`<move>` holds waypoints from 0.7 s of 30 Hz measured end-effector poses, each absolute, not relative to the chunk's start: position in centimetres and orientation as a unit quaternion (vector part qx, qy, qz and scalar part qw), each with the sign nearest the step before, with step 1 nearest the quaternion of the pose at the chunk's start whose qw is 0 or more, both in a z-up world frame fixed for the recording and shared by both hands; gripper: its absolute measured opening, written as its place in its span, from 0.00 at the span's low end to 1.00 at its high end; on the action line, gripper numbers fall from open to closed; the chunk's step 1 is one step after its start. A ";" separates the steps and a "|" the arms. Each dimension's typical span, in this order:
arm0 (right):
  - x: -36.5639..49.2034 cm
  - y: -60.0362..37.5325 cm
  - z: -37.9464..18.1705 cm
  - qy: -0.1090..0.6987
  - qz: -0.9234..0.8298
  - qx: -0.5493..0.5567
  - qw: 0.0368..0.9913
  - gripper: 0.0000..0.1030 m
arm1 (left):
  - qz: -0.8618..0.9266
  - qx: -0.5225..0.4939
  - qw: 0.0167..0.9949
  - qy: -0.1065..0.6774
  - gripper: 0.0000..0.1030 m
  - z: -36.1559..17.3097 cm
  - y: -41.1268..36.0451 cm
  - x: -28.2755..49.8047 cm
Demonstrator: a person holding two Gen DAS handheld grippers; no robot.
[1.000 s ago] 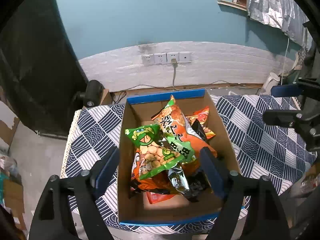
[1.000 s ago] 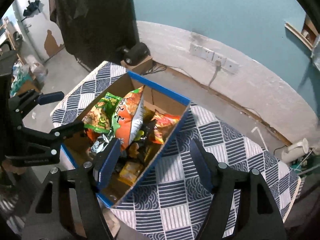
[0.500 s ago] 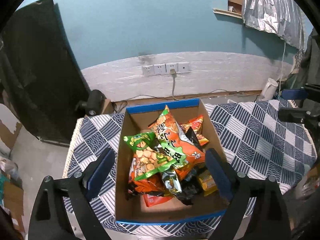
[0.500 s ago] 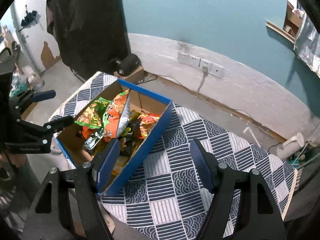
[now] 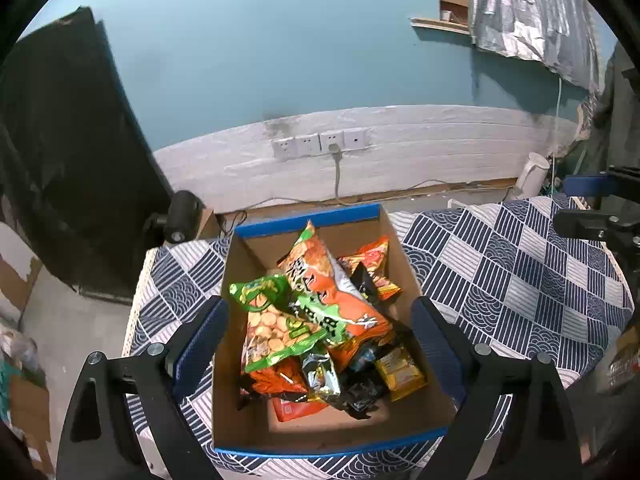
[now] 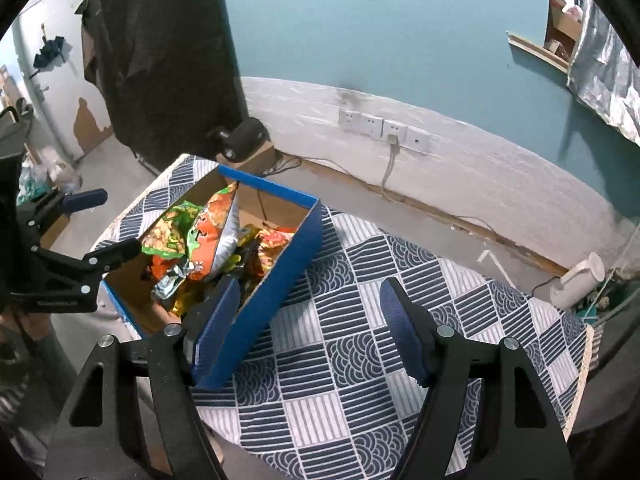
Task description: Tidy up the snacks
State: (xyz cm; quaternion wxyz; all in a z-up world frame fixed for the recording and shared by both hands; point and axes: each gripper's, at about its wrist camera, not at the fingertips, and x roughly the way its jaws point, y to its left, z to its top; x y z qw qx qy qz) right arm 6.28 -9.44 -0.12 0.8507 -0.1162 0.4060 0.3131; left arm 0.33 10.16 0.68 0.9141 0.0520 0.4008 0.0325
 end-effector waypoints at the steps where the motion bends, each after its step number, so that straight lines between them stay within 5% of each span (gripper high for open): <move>1: 6.2 -9.6 -0.1 0.406 0.313 -0.116 0.851 0.70 | 0.032 0.056 0.915 0.398 0.90 0.8 9.9 0.3; 21: 6.3 -10.8 0.0 0.408 0.311 -0.107 0.852 0.70 | 0.017 0.050 0.917 0.395 0.90 1.2 8.9 0.2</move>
